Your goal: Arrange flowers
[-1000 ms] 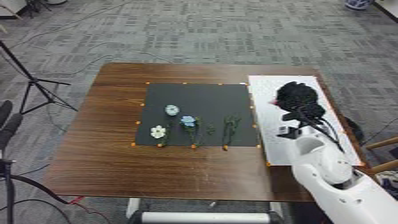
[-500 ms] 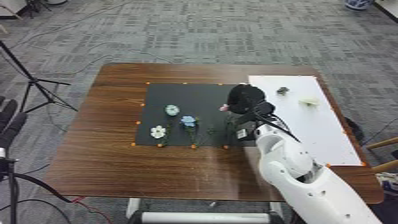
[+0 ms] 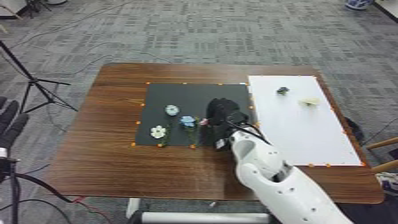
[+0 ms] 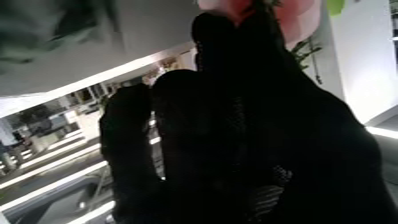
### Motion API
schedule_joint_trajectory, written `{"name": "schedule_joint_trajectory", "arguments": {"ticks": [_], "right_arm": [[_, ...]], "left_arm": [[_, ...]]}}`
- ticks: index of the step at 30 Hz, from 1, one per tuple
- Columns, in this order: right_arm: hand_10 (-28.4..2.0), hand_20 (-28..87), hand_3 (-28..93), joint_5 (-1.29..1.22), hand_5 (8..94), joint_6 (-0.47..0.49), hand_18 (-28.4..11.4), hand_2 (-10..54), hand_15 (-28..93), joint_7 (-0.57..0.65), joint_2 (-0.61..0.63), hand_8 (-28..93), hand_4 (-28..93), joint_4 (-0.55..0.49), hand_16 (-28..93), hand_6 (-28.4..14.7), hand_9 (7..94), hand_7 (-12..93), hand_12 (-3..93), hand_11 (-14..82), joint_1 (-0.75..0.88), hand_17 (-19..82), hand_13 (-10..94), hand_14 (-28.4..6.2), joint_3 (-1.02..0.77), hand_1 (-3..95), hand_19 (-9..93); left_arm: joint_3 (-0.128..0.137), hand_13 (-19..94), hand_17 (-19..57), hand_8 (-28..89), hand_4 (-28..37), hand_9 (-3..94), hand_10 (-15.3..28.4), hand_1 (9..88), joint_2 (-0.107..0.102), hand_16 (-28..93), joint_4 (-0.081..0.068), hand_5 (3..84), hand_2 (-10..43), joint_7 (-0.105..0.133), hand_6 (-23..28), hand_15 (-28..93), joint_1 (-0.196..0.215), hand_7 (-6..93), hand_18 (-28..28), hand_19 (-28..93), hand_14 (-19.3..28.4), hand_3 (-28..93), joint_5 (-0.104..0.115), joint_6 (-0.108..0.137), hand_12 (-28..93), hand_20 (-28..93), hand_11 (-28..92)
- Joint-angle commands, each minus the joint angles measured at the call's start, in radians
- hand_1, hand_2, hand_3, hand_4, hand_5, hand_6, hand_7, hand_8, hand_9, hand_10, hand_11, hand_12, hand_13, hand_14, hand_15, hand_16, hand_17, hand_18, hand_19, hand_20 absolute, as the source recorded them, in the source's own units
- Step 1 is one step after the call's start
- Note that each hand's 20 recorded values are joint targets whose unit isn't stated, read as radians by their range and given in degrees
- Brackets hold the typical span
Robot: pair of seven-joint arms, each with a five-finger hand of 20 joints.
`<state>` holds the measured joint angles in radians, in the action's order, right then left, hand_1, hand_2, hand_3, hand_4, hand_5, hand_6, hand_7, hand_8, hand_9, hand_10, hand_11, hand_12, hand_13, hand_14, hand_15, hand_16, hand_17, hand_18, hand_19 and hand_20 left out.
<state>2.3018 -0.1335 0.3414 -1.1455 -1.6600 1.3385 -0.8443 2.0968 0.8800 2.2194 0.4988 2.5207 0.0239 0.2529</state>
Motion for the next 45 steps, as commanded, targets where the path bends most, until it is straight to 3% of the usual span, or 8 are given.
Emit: {"name": "schedule_joint_trajectory", "arguments": {"ticks": [1, 11, 14, 20, 35, 39, 42, 45], "right_arm": [[-7.0, 46, 65, 0.031, 78.3, -0.007, -23.1, -9.5, 66, 0.021, -0.021, 3, -28, -0.005, 44, 2.8, 88.5, 36, 44.1, 11.9, -0.022, 34, 69, -7.5, 0.008, 62.5, 83], [-7.7, 45, 64, 0.044, 71.2, 0.033, -23.2, -9.5, 64, 0.033, 0.0, -2, -28, -0.035, 45, 1.0, 80.4, 29, 35.1, 6.8, -0.005, 32, 65, -6.8, -0.008, 61.9, 82], [-8.7, 45, 68, 0.041, 70.2, 0.043, -23.1, -9.5, 64, 0.042, 0.003, -2, -28, -0.05, 45, 0.9, 76.7, 28, 31.7, 9.8, 0.002, 31, 65, -6.7, -0.018, 59.5, 82], [-11.9, 44, 73, 0.038, 67.3, 0.051, -23.2, -9.5, 66, 0.04, 0.014, -7, -28, -0.084, 42, 0.6, 68.5, 24, 19.1, 20.6, 0.014, 31, 64, -7.8, -0.032, 53.9, 81], [-14.0, 42, 77, -0.017, 61.8, 0.078, -23.5, -9.5, 67, 0.087, 0.143, -13, -28, -0.13, 30, -1.5, 61.6, 20, 16.5, 15.4, -0.005, 29, 62, -10.3, -0.199, 44.7, 79], [-15.4, 41, 77, -0.076, 60.0, 0.058, -23.5, -9.5, 66, 0.107, 0.26, -12, -28, -0.1, 28, -2.8, 57.9, 19, 16.0, 13.8, -0.011, 28, 60, -11.5, -0.283, 42.7, 77], [-15.0, 39, 77, -0.114, 59.2, 0.056, -23.0, -9.5, 65, 0.039, 0.355, -12, -28, -0.044, 26, -2.8, 57.4, 19, 15.6, 13.3, -0.008, 27, 60, -11.3, -0.348, 42.8, 75], [-14.0, 37, 78, -0.196, 57.9, 0.089, -22.1, -9.5, 63, 0.029, 0.411, -12, -28, 0.007, 25, -2.2, 57.3, 19, 15.6, 13.4, -0.002, 26, 59, -10.4, -0.404, 42.7, 72]], "left_arm": [[0.004, 19, -4.8, -6, -28.3, 28.7, 11.4, 20.0, 0.003, -1, 0.0, 34.5, 19.4, -0.008, 7.2, 15, 0.001, 5.7, 9.5, 17, 11.8, 62, -0.008, -0.008, 12, 10, 7], [0.005, 19, -4.9, -6, -28.3, 28.8, 11.4, 18.8, 0.009, -1, 0.003, 34.4, 18.8, 0.0, 7.1, 15, 0.005, 5.8, 9.5, 17, 11.8, 66, 0.004, -0.008, 12, 10, 7], [0.006, 19, -4.7, -6, -28.3, 28.8, 11.6, 18.1, 0.008, -1, 0.011, 34.5, 18.8, 0.021, 7.3, 16, 0.011, 5.9, 9.5, 17, 12.0, 69, 0.036, 0.007, 12, 10, 8], [0.009, 20, -4.7, -6, -28.3, 29.2, 12.1, 18.8, 0.006, -1, 0.013, 34.8, 18.8, 0.028, 7.5, 16, 0.019, 6.2, 9.5, 17, 12.3, 71, 0.039, 0.005, 13, 10, 8], [0.005, 20, -4.7, -6, -28.3, 29.2, 12.0, 18.9, 0.015, -2, 0.019, 34.8, 17.9, 0.044, 7.5, 17, 0.021, 6.5, 9.5, 17, 12.4, 70, 0.048, 0.013, 12, 10, 9], [0.031, 20, -4.6, -6, -28.3, 29.3, 12.0, 18.9, 0.018, -2, 0.022, 34.8, 17.8, 0.029, 7.4, 17, 0.039, 6.6, 9.4, 17, 12.3, 70, 0.017, -0.002, 12, 10, 9], [0.034, 20, -4.6, -6, -28.3, 29.3, 12.0, 18.9, 0.021, -2, 0.033, 34.8, 17.7, 0.036, 7.5, 17, 0.055, 6.6, 9.4, 17, 12.3, 69, 0.002, 0.027, 12, 10, 9], [0.045, 20, -4.5, -6, -28.3, 29.4, 12.0, 18.8, 0.02, -2, 0.036, 34.8, 17.7, 0.045, 7.5, 17, 0.072, 6.6, 9.4, 17, 12.3, 70, 0.013, 0.021, 12, 10, 9]]}}
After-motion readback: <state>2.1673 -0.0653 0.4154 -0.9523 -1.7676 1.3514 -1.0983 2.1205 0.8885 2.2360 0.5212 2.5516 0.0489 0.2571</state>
